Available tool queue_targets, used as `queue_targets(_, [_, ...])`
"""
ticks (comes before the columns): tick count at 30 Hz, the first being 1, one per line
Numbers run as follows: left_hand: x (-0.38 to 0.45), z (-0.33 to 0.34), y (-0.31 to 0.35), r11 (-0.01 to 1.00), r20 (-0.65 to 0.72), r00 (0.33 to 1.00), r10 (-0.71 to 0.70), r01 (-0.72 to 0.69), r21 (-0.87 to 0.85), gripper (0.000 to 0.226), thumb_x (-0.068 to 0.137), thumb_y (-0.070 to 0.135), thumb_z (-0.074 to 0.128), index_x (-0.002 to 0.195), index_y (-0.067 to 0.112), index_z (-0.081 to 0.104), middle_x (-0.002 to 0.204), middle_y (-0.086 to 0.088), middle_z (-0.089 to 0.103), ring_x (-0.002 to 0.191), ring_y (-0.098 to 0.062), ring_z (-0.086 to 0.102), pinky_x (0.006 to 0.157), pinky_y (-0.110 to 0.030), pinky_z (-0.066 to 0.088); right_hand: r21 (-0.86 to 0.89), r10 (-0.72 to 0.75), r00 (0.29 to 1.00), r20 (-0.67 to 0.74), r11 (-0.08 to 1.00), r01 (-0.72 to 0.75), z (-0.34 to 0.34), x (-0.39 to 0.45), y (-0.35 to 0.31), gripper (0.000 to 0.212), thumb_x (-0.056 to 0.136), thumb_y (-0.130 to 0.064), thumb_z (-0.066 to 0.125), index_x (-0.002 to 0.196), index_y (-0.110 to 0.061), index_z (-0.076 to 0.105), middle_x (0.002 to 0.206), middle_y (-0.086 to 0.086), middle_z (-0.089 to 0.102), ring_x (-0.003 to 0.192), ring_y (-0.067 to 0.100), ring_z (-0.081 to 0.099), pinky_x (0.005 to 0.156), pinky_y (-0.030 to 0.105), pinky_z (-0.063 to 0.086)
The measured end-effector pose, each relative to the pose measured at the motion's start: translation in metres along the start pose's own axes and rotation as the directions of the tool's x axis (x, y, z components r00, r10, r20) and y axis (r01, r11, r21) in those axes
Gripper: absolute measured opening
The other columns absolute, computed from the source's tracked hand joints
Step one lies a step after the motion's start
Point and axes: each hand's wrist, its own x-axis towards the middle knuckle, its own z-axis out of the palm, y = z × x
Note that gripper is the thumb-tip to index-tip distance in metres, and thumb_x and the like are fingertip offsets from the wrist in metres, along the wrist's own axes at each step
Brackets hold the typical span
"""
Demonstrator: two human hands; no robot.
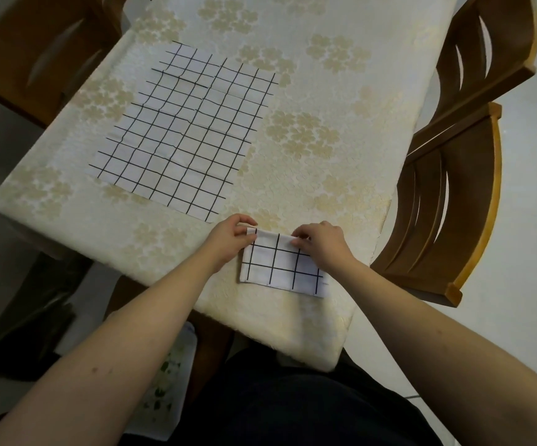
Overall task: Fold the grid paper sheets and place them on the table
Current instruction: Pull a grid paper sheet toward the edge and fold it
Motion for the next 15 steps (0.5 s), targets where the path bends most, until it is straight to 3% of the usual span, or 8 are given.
queue_targets(3, [-0.002,0.000,-0.001,0.999,0.022,0.999,-0.033,0.034,-0.034,0.031,0.088,0.018,0.071,0.116,0.022,0.059,0.104,-0.003,0.070,0.105,-0.021,0.065,0.094,-0.035,0.052,0.083,0.049,0.999,0.004,0.995,-0.049,0.000,0.007,0.001,0.019,0.096,-0.039,0.057,0.098,-0.023,0.067,0.099,-0.002,0.070,0.102,0.024,0.058,0.087,0.036,0.037])
queue_targets(6, [-0.006,0.003,-0.005,0.995,0.036,0.994,-0.101,0.100,0.028,0.052,0.087,0.025,0.072,0.132,0.009,0.053,0.094,0.006,0.068,0.101,-0.015,0.064,0.095,-0.030,0.051,0.132,0.092,0.996,-0.009,0.987,-0.090,0.000,0.012,0.006,0.017,0.096,-0.038,0.058,0.097,-0.023,0.067,0.098,-0.002,0.069,0.098,0.022,0.060,0.089,0.039,0.042])
queue_targets(8, [-0.009,0.005,-0.004,0.993,0.028,0.992,-0.120,0.119,0.025,0.041,0.089,0.019,0.071,0.124,0.002,0.059,0.081,0.006,0.067,0.085,-0.009,0.065,0.077,-0.018,0.054,0.139,0.107,0.994,-0.031,0.985,-0.102,0.001,0.015,0.011,0.017,0.095,-0.038,0.059,0.098,-0.023,0.068,0.099,-0.003,0.069,0.099,0.021,0.060,0.091,0.040,0.042])
queue_targets(10, [-0.009,0.007,-0.004,0.988,0.038,0.987,-0.156,0.156,0.014,0.026,0.088,0.013,0.071,0.112,0.003,0.064,0.090,-0.006,0.071,0.081,-0.012,0.068,0.069,-0.019,0.057,0.126,0.122,0.990,-0.067,0.986,-0.113,0.002,0.018,0.014,0.017,0.095,-0.038,0.058,0.099,-0.024,0.069,0.101,-0.004,0.070,0.102,0.021,0.060,0.090,0.040,0.042])
queue_targets(13, [-0.006,0.008,-0.005,0.980,0.021,0.980,-0.200,0.200,-0.009,0.026,0.086,0.011,0.073,0.109,0.002,0.064,0.097,-0.014,0.071,0.085,-0.020,0.070,0.073,-0.029,0.060,0.027,0.114,0.975,-0.189,0.993,-0.111,0.008,0.018,0.010,0.027,0.095,-0.036,0.055,0.117,-0.023,0.064,0.115,0.000,0.065,0.112,0.027,0.055,0.089,0.039,0.040])
queue_targets(15, [-0.003,0.010,-0.007,0.975,0.002,0.975,-0.222,0.222,-0.017,0.026,0.085,0.011,0.074,0.108,0.001,0.065,0.096,-0.014,0.071,0.084,-0.021,0.070,0.072,-0.029,0.060,0.004,0.045,0.970,-0.239,0.999,-0.045,0.019,0.009,0.000,0.044,0.096,-0.033,0.053,0.136,-0.017,0.051,0.137,0.006,0.054,0.128,0.028,0.045,0.103,0.040,0.034])
